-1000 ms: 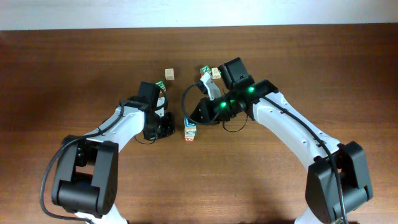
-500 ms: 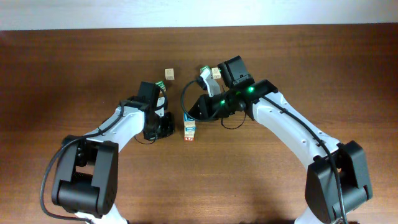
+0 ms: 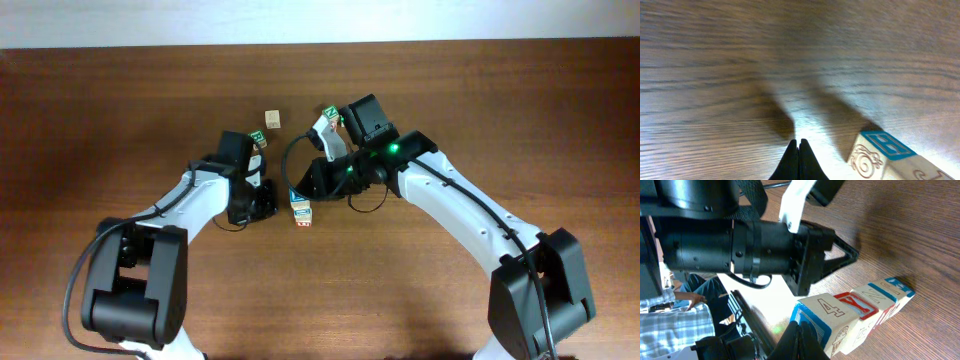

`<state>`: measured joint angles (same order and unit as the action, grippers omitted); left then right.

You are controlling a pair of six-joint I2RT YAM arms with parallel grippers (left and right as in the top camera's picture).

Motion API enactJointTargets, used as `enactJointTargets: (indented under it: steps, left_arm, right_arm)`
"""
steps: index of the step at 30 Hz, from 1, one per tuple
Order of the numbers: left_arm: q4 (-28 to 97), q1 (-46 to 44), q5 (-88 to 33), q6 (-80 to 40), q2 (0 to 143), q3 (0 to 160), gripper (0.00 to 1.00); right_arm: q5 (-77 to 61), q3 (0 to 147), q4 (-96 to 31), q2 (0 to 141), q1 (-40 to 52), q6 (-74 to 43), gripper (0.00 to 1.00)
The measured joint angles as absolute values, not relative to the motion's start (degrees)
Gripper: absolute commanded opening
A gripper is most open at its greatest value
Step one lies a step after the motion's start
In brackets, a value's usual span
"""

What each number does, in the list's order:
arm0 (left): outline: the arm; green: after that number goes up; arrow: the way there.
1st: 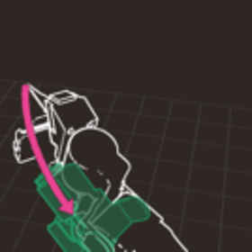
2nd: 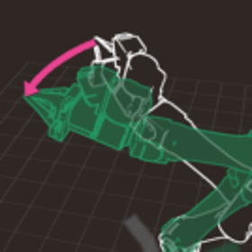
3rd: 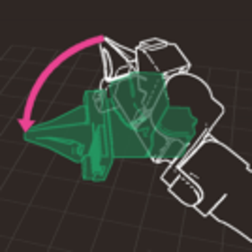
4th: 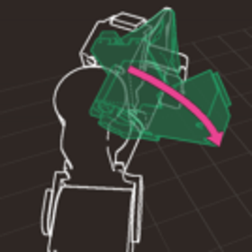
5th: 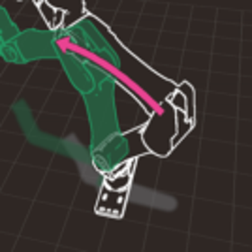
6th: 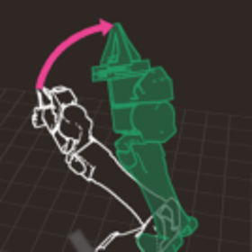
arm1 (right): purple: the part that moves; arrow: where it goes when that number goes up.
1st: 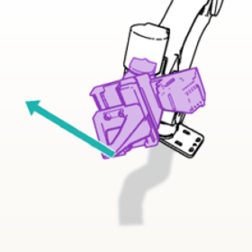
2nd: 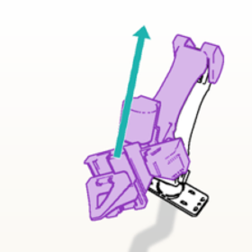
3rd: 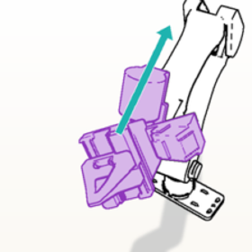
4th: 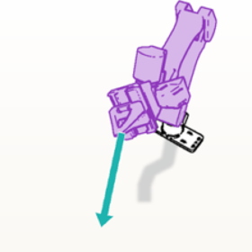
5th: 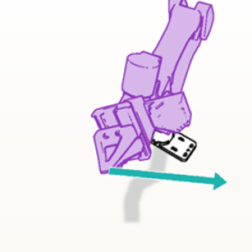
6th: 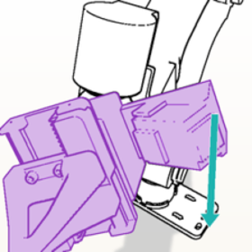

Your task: Rotate 5 blocks

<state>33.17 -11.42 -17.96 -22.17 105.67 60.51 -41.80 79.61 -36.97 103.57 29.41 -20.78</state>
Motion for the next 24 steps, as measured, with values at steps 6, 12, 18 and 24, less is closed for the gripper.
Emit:
enactJointTargets:
  steps: [6, 12, 18, 24]
  left_arm:
    - [33.36, -9.72, -17.89, -22.17, 105.67, 60.51, 0.0]
    - [33.39, -9.74, -17.91, -22.17, 105.67, 60.51, 0.0]
    - [33.41, -9.74, -17.91, -22.17, 105.67, 60.51, 0.0]
    - [33.58, -9.74, -17.91, -22.17, 105.67, 60.51, 0.0]
  right_arm:
    - [-41.8, 79.61, -36.95, 103.57, 29.41, -20.78, 0.04]
    - [-41.85, 79.61, -36.97, 103.57, 29.41, -21.63, 0.04]
    - [-42.59, 79.61, -36.93, 103.57, 29.41, -23.66, 0.16]
    - [-43.79, 79.72, -36.77, 103.55, 29.41, -25.76, 0.23]
